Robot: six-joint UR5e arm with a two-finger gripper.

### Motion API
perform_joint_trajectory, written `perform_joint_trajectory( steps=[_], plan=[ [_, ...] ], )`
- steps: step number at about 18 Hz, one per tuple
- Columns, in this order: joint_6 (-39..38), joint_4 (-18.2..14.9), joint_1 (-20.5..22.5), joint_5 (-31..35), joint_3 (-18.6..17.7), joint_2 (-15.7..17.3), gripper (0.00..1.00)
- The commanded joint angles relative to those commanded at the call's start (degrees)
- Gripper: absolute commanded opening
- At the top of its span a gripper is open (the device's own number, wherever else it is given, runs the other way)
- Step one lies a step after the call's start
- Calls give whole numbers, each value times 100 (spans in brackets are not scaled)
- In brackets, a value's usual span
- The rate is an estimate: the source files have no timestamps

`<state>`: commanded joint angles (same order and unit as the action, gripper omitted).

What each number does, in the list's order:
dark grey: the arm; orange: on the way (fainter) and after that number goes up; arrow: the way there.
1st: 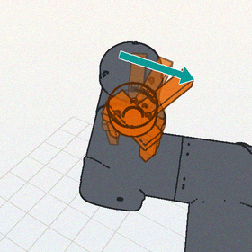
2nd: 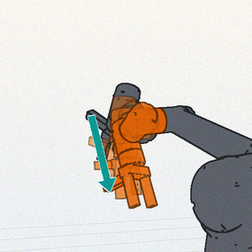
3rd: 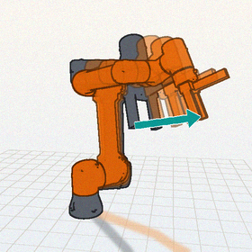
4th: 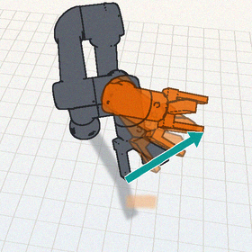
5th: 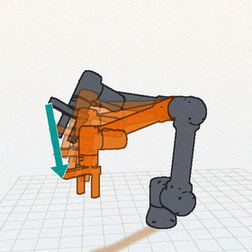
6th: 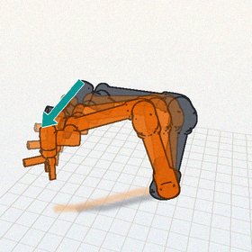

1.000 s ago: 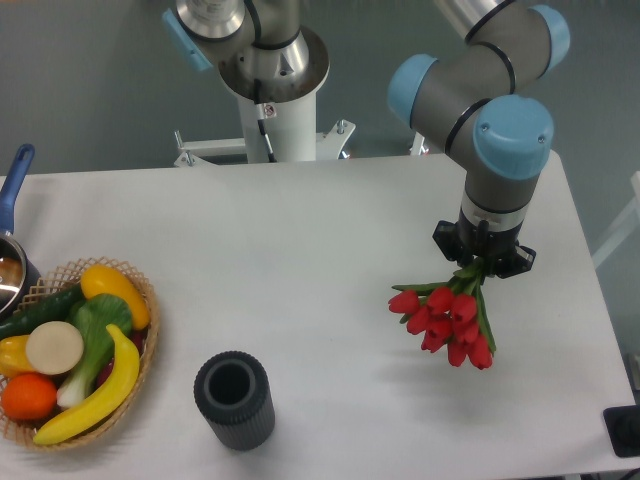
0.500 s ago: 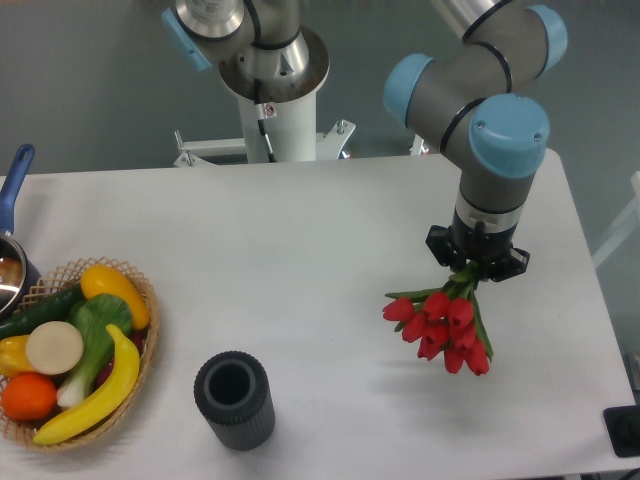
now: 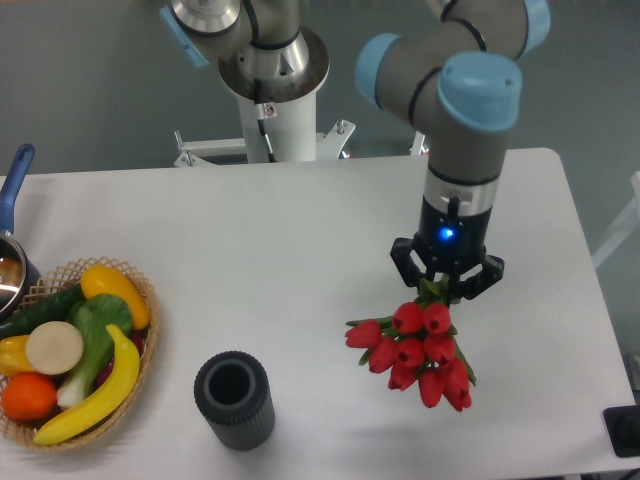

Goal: Insert the flowers into the vase
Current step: 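Carry the red tulip bunch in the gripper toward the grey vase, then lower the tulip stems into the grey vase opening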

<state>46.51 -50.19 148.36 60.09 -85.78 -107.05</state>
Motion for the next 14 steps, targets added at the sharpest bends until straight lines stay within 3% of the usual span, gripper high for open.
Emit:
perform_joint_trajectory(
  steps=[2, 5, 6, 9, 12, 14],
  plan=[
    [-115, 1, -27, -908, -9, -131, 2],
    [-274, 44, -36, -1166, 79, -167, 3],
    [-317, 158, -70, -1254, 88, -167, 3],
    [-642, 798, -106, -2323, 35, -202, 4],
    [-792, 959, -176, -2423, 254, -386, 5],
    [-801, 967, -360, -2537, 404, -448, 16]
  ],
)
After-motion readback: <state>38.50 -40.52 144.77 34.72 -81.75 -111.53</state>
